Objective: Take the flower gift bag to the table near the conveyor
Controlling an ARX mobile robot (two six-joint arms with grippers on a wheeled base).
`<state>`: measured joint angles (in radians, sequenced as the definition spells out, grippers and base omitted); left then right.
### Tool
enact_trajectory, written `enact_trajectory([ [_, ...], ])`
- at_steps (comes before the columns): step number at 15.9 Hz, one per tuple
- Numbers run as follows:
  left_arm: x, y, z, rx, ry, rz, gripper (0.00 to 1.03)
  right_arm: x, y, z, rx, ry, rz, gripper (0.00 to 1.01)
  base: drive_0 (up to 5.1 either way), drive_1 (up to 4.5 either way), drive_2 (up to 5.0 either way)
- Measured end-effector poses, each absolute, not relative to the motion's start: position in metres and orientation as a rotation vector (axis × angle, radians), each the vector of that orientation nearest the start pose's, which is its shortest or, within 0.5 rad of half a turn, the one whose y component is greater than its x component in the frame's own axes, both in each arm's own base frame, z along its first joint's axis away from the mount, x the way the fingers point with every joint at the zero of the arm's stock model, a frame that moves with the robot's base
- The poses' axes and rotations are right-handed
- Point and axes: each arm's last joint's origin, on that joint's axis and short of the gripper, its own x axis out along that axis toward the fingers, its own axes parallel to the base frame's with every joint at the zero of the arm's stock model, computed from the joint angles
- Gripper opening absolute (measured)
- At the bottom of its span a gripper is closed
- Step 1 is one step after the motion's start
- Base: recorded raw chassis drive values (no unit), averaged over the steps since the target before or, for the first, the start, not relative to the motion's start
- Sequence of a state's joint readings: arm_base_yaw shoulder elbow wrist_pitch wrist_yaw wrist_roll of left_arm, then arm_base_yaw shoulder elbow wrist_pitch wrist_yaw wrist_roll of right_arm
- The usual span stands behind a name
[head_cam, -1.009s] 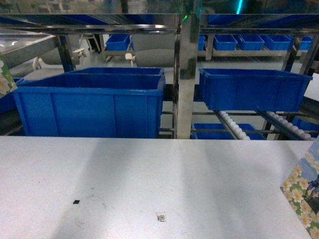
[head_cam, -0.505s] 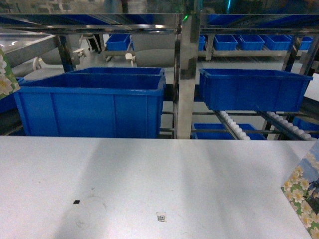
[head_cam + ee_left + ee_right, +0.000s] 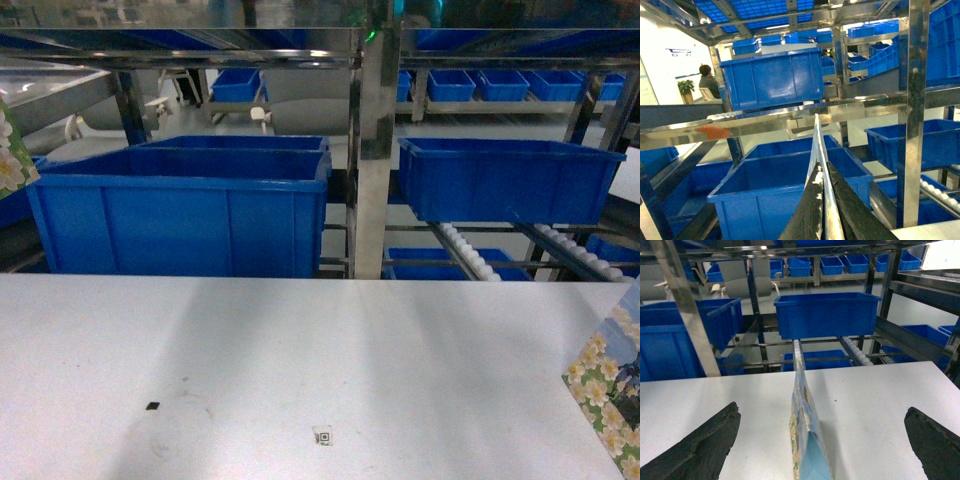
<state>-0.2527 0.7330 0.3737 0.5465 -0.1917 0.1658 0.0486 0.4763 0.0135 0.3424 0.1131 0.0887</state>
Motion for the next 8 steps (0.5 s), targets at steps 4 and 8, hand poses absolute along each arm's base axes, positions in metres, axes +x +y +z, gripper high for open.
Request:
enact_trajectory([
  [4, 0.165, -0.037, 0.268, 0.124, -0.187, -0.046, 0.02, 0.100, 0.010, 0.160, 0.062, 0.077, -0.049, 0.98, 0.0, 0.00, 0.0],
  [8, 0.167, -0.040, 0.262, 0.114, -0.208, -0.042, 0.02, 0.100, 0.010, 0.160, 0.062, 0.079, -0.048, 0.98, 0.0, 0.00, 0.0],
])
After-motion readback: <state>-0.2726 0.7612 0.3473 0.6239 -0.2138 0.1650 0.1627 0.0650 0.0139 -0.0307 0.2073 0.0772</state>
